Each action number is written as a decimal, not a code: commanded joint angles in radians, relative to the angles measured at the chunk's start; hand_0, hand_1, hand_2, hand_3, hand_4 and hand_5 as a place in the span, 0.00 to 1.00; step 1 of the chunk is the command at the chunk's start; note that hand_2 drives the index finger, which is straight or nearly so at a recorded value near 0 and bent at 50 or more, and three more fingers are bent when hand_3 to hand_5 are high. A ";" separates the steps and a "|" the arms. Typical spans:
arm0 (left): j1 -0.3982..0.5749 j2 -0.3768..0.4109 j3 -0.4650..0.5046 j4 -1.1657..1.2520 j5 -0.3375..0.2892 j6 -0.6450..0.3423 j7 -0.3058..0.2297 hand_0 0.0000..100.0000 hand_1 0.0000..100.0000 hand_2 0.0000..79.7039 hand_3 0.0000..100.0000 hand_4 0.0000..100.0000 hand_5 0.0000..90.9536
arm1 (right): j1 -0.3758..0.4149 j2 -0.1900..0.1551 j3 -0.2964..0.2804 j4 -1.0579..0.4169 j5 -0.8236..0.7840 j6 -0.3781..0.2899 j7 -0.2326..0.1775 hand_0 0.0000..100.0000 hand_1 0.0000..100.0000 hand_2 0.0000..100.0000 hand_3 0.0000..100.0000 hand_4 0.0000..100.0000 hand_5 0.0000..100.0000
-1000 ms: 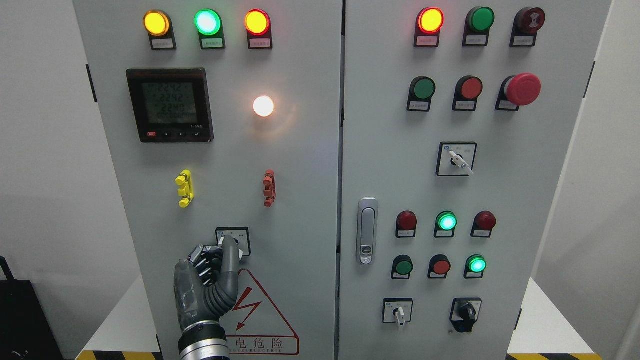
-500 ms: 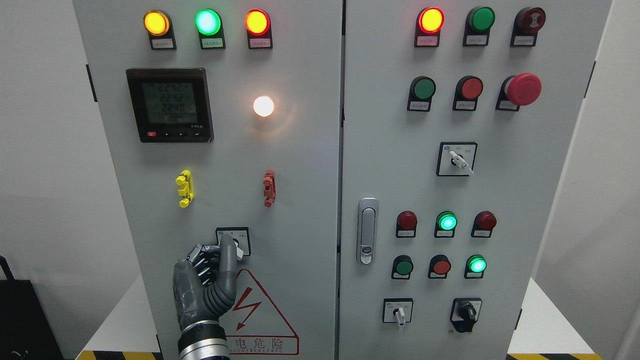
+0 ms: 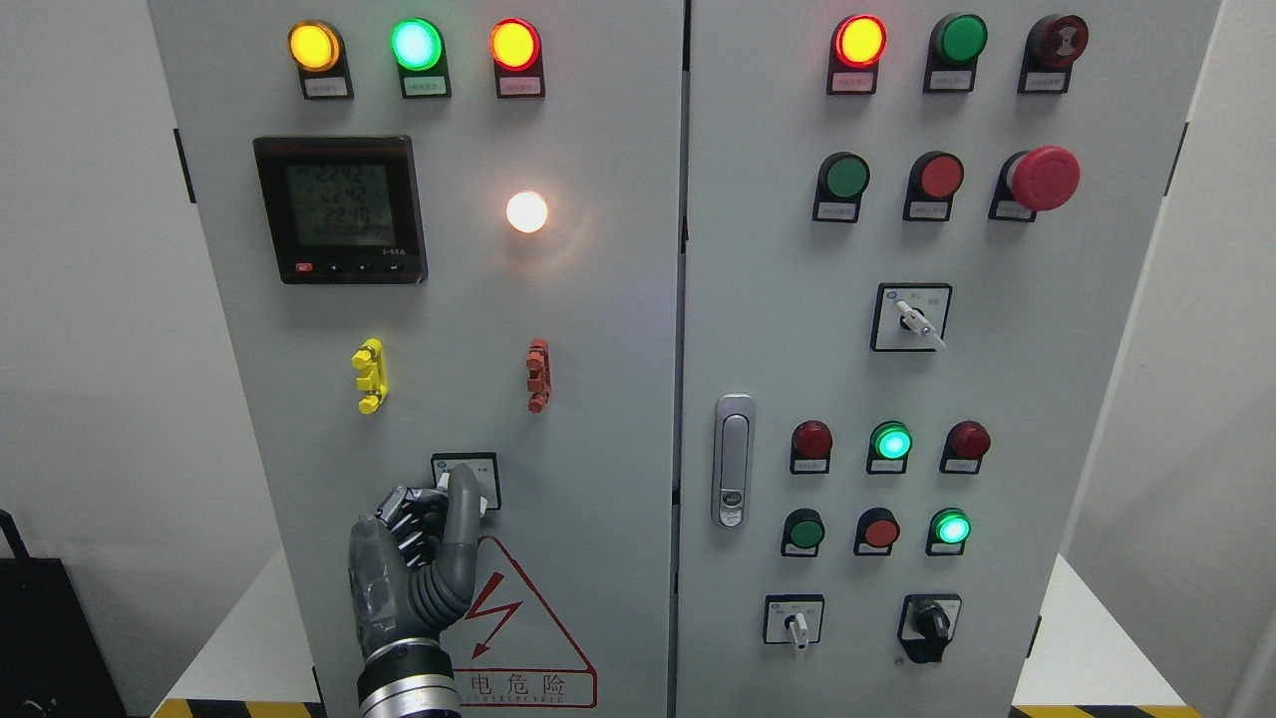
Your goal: Turn on light switch 1
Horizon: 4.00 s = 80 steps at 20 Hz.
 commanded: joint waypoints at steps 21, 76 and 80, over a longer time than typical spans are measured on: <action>0.079 0.010 -0.001 -0.009 0.002 -0.082 -0.004 0.14 0.33 0.82 0.89 0.88 0.86 | 0.000 0.000 0.000 0.000 0.000 -0.001 0.001 0.05 0.00 0.00 0.00 0.00 0.00; 0.537 0.070 0.197 1.781 0.135 -0.511 -0.622 0.39 0.06 0.00 0.00 0.00 0.00 | 0.000 0.000 0.000 0.000 0.000 -0.001 -0.001 0.05 0.00 0.00 0.00 0.00 0.00; 0.525 0.070 0.198 1.779 0.141 -0.511 -0.623 0.39 0.03 0.00 0.00 0.00 0.00 | 0.000 0.000 0.000 0.000 0.000 -0.001 -0.001 0.05 0.00 0.00 0.00 0.00 0.00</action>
